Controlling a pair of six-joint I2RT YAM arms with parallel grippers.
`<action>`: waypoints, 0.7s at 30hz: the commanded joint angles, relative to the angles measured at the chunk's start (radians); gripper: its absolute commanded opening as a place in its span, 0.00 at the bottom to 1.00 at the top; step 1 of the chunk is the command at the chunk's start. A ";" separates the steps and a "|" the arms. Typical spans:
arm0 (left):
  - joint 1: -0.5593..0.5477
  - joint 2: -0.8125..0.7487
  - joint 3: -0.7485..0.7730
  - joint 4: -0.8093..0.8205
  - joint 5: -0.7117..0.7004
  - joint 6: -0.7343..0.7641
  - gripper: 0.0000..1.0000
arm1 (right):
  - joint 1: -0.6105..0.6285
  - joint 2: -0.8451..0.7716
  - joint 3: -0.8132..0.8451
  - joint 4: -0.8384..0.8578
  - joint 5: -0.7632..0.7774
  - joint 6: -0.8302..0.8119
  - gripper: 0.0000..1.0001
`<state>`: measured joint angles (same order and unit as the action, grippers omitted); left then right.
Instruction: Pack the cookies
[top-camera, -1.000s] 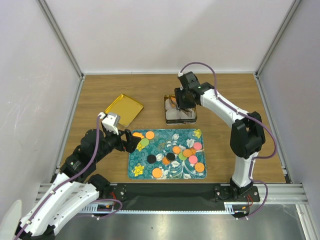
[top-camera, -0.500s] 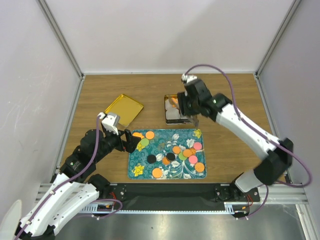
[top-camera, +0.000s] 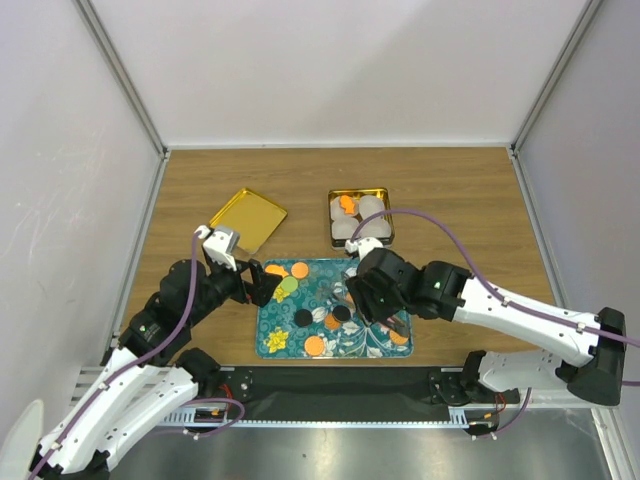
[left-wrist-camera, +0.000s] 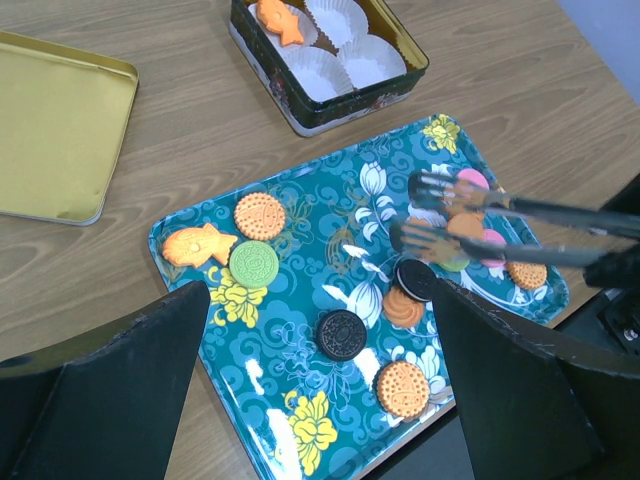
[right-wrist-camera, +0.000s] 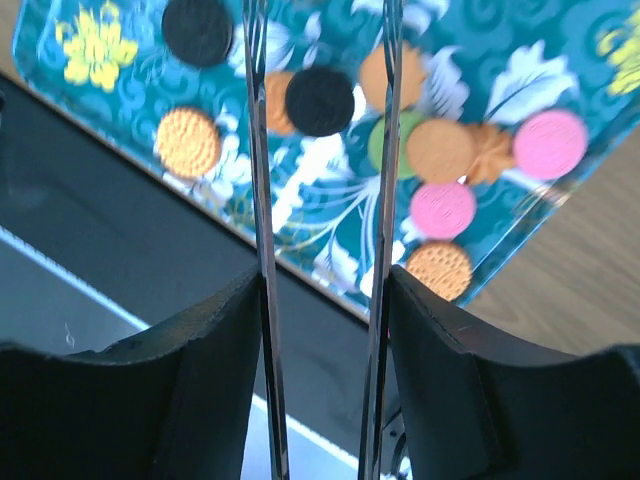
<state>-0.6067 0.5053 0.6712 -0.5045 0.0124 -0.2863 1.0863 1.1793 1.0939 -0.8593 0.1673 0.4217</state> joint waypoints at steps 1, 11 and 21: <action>-0.010 -0.008 0.024 0.014 0.014 0.016 1.00 | 0.075 0.002 0.007 0.029 0.014 0.057 0.55; -0.011 -0.002 0.024 0.014 0.015 0.016 1.00 | 0.204 0.235 0.093 0.049 0.090 0.051 0.57; -0.016 -0.007 0.024 0.014 0.014 0.016 1.00 | 0.221 0.275 0.143 0.078 0.069 0.045 0.59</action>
<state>-0.6136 0.5037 0.6712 -0.5045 0.0128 -0.2863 1.2968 1.4551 1.1908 -0.8124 0.2211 0.4629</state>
